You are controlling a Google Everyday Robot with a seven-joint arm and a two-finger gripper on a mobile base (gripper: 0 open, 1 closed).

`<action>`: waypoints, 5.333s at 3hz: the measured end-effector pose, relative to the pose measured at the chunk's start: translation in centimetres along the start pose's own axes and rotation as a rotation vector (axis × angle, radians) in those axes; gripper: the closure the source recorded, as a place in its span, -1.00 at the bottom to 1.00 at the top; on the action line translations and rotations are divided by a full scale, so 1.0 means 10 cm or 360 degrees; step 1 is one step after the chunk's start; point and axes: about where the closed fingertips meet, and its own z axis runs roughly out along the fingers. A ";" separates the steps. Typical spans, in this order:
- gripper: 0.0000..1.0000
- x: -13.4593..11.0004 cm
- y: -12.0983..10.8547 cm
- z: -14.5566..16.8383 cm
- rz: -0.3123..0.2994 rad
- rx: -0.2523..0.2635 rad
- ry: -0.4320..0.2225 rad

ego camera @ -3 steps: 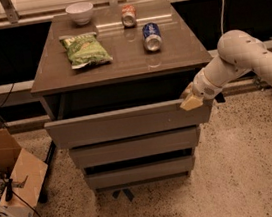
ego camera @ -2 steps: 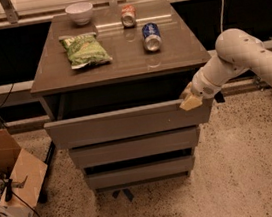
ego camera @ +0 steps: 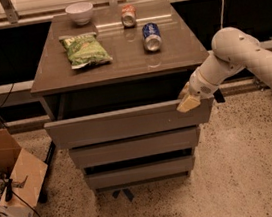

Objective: Open top drawer

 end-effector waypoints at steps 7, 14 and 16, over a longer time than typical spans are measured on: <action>0.00 0.20 0.33 0.05 0.0068 -0.0196 0.0070; -1.00 0.45 0.83 -0.20 0.0167 -0.0131 0.0074; -0.62 0.60 1.14 -0.07 0.0208 -0.0324 0.0048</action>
Offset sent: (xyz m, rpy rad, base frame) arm -0.0256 -0.0145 0.0367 -0.0584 -0.0282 -0.0095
